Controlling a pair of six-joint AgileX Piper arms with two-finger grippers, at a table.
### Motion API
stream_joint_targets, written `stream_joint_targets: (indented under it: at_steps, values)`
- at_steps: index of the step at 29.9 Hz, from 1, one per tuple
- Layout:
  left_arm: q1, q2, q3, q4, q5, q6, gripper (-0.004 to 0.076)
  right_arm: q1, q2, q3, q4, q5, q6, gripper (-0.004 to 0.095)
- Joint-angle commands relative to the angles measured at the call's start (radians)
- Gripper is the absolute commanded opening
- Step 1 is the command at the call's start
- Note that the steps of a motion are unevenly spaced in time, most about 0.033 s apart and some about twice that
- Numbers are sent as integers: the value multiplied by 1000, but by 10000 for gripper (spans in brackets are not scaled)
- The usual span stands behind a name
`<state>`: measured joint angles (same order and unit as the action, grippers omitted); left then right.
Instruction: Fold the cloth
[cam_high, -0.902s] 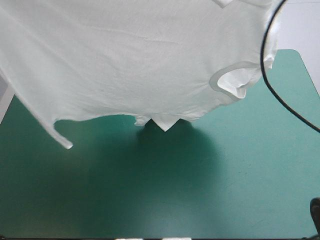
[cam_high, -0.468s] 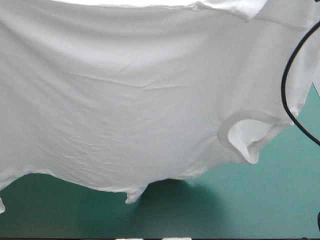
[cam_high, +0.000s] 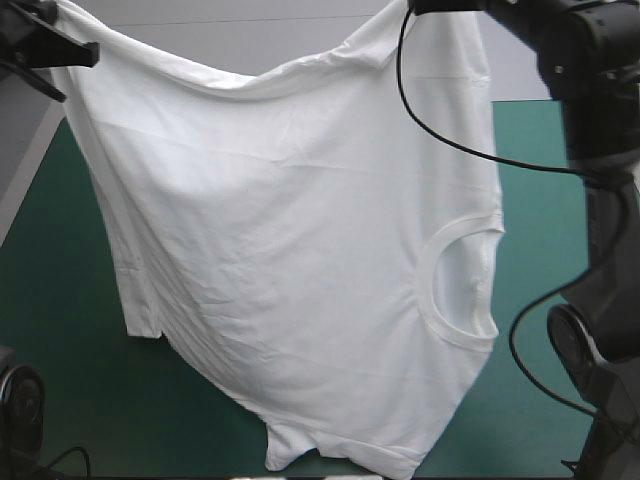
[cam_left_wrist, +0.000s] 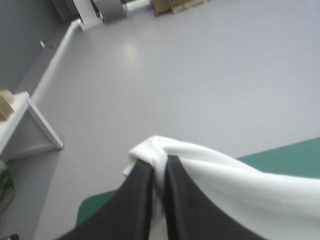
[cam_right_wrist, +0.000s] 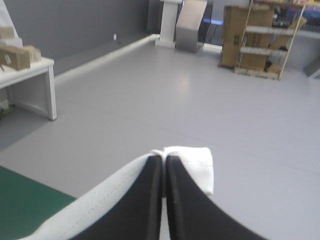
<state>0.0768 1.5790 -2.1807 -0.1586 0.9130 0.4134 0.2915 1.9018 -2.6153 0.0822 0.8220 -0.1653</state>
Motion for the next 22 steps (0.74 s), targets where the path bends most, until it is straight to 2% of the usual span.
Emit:
stream_joint_targets:
  at_steps: [1, 7, 12, 14, 17, 18, 21, 22]
  values:
    - [-7, 46, 20, -31, -135, -3, 19, -6, 64, -18, -13, -131, 3, -17]
    - [-7, 218, 23, -31, -192, -3, 19, -6, 243, -18, -13, -254, 3, -17]
    - [-7, 360, 23, -33, -220, -3, 22, -10, 349, -18, -13, -298, 11, -9]
    - [-7, 420, 23, -35, -246, -3, 60, -13, 383, -18, -7, -317, 11, 28]
    - [-7, 493, 23, -42, -311, -3, 206, -27, 418, -16, -7, -344, 25, 201]
    - [-7, 512, 23, -60, -333, -3, 284, -30, 424, -16, -7, -351, 40, 313]
    - [-7, 542, 23, -115, -373, -3, 534, -46, 429, -16, -7, -345, 51, 564]
    - [-7, 546, 23, -124, -372, -3, 605, -52, 424, -16, -7, -329, 57, 609]
